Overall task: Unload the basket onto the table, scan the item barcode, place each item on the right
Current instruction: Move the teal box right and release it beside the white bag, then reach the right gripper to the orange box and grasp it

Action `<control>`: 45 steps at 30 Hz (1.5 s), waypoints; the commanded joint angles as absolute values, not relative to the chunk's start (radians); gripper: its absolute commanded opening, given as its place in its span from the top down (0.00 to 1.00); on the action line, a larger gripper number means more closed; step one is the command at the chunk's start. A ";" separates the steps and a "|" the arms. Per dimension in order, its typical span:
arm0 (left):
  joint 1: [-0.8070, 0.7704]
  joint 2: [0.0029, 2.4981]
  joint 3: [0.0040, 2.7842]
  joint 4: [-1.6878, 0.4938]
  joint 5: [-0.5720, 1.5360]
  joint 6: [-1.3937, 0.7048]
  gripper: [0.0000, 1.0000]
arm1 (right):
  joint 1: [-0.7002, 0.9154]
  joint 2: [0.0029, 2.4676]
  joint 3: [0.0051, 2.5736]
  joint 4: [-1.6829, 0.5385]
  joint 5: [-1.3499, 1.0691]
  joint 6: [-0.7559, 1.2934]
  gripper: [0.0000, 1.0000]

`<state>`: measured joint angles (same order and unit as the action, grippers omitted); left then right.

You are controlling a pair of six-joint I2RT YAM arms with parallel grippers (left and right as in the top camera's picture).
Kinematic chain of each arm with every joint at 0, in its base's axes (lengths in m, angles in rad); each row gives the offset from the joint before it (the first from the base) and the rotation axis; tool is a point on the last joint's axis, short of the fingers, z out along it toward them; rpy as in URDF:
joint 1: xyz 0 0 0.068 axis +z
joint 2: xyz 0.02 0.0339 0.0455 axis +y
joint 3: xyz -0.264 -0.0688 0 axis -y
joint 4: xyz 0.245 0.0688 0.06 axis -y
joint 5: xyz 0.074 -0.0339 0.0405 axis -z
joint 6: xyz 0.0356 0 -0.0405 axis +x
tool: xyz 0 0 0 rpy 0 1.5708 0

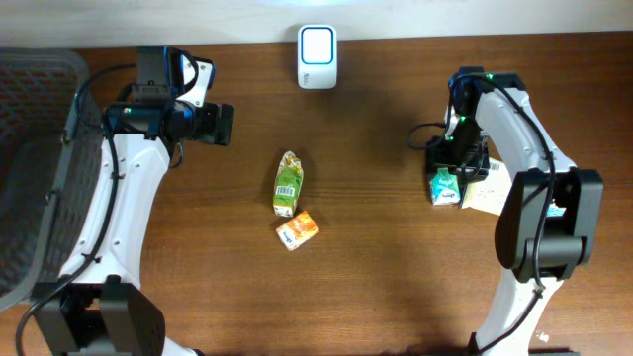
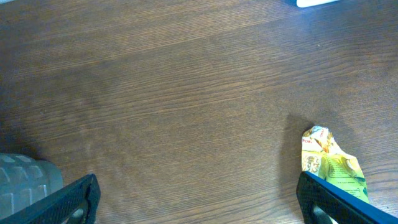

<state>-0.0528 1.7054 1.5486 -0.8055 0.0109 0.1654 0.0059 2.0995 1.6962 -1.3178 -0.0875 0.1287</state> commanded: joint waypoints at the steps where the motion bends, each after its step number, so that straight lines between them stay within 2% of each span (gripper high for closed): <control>1: -0.051 1.688 1.559 -0.805 0.011 0.181 0.01 | 0.060 2.083 1.753 -1.346 -0.337 0.017 0.32; 2: -0.051 1.688 1.559 -0.805 0.011 0.181 0.01 | 0.105 2.083 1.753 -1.341 -0.416 -0.020 0.34; 6: -0.051 1.688 1.559 -0.805 0.012 0.181 0.01 | 0.310 2.084 1.752 -1.225 -0.427 -0.076 0.34; 7: -0.051 1.688 1.559 -0.805 0.012 0.181 0.01 | 0.435 2.088 1.750 -1.157 -0.425 -0.136 0.30; 9: -0.051 1.688 1.559 -0.805 0.012 0.181 0.01 | 0.551 2.102 1.750 -1.136 -0.373 -0.241 0.30; 11: -0.051 1.688 1.559 -0.805 0.012 0.181 0.01 | 0.652 2.132 1.750 -1.133 -0.338 -0.442 0.33; 13: -0.051 1.688 1.559 -0.805 0.011 0.181 0.01 | 0.711 2.159 1.750 -1.115 -0.270 -0.525 0.36; 21: -0.051 1.688 1.559 -0.805 0.012 0.181 0.01 | 0.734 2.241 1.751 -1.061 -0.201 -0.542 0.41; 22: -0.051 1.688 1.559 -0.805 0.012 0.181 0.01 | 0.734 2.241 1.751 -1.060 -0.198 -0.535 0.48; 23: -0.051 1.688 1.559 -0.805 0.011 0.181 0.01 | 0.733 2.241 1.758 -1.058 -0.171 -0.482 0.50; 24: -0.051 1.688 1.559 -0.805 0.012 0.181 0.01 | 0.732 2.241 1.773 -1.058 -0.171 -0.477 0.49; 25: -0.051 1.688 1.559 -0.805 0.012 0.181 0.01 | 0.732 2.240 1.791 -1.049 -0.147 -0.477 0.40; 27: -0.051 1.688 1.559 -0.805 0.012 0.181 0.01 | 0.733 2.241 1.795 -1.006 -0.139 -0.477 0.34; 33: -0.051 1.688 1.559 -0.805 0.012 0.181 0.01 | 0.775 2.249 1.788 -1.084 -0.152 -0.558 0.36; 36: -0.051 1.688 1.559 -0.805 0.012 0.181 0.01 | 0.804 2.249 1.788 -1.093 -0.127 -0.580 0.55; 39: -0.051 1.688 1.559 -0.805 0.012 0.181 0.01 | 0.804 2.249 1.788 -1.093 -0.125 -0.577 0.95; 41: -0.051 1.688 1.559 -0.805 0.011 0.181 0.01 | 0.802 2.249 1.796 -1.098 -0.076 -0.486 0.96; 42: -0.051 1.688 1.559 -0.805 0.012 0.181 0.01 | 0.787 2.249 1.805 -1.113 -0.022 -0.369 0.96; 45: -0.051 1.688 1.559 -0.805 0.012 0.181 0.01 | 0.652 2.249 1.806 -1.170 -0.014 -0.094 0.96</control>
